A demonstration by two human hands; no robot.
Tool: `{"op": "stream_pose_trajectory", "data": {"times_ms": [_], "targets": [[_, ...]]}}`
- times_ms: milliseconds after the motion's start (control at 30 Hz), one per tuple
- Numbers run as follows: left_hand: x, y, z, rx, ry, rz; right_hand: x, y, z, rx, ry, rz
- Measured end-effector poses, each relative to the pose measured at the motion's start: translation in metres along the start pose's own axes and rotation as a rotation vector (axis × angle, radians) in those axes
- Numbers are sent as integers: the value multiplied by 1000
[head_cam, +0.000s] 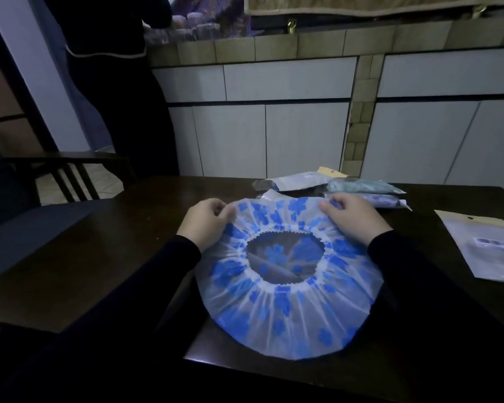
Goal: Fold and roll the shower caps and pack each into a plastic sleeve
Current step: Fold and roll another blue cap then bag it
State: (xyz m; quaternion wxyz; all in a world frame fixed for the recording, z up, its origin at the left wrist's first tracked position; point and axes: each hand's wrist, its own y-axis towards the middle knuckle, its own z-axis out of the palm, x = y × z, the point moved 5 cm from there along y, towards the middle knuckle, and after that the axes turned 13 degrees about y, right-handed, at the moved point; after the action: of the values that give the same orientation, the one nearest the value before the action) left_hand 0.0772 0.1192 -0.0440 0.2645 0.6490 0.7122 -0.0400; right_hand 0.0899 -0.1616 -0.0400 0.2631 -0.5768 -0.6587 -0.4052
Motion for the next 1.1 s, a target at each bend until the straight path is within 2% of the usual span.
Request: {"op": "stream_pose_trajectory", "data": {"times_ms": [67, 200, 233, 300, 367, 467, 533, 600, 700, 767, 933, 1100], "targets": [[1, 0, -5, -76, 69, 63, -3, -2, -2, 51, -93, 43], [0, 2, -1, 2, 117, 252, -4, -11, 0, 194, -164, 163], [0, 1, 2, 17, 128, 266, 2, -13, 2, 175, -194, 125], [-2, 1, 3, 12, 171, 264, 22, -16, 9, 109, -251, -82], [-5, 0, -5, -51, 261, 256, 40, -23, 25, 173, -216, -286], [-12, -11, -26, -133, 251, 252, 46, -37, 52, 340, -232, -270], [-21, -30, -30, -49, 194, 276, 43, -43, 65, 365, -320, -255], [-24, -52, -17, 121, 201, 290, 42, -51, 74, 391, -363, -256], [-11, -71, 7, 374, 329, 299, 36, -61, 81, 450, -383, -258], [4, -73, 16, 466, 404, 324, 29, -67, 82, 500, -409, -268], [25, -70, 13, 540, 443, 367, 20, -76, 70, 569, -437, -289], [8, -73, 0, 467, 392, 298, 25, -79, 50, 358, -438, -289]]}}
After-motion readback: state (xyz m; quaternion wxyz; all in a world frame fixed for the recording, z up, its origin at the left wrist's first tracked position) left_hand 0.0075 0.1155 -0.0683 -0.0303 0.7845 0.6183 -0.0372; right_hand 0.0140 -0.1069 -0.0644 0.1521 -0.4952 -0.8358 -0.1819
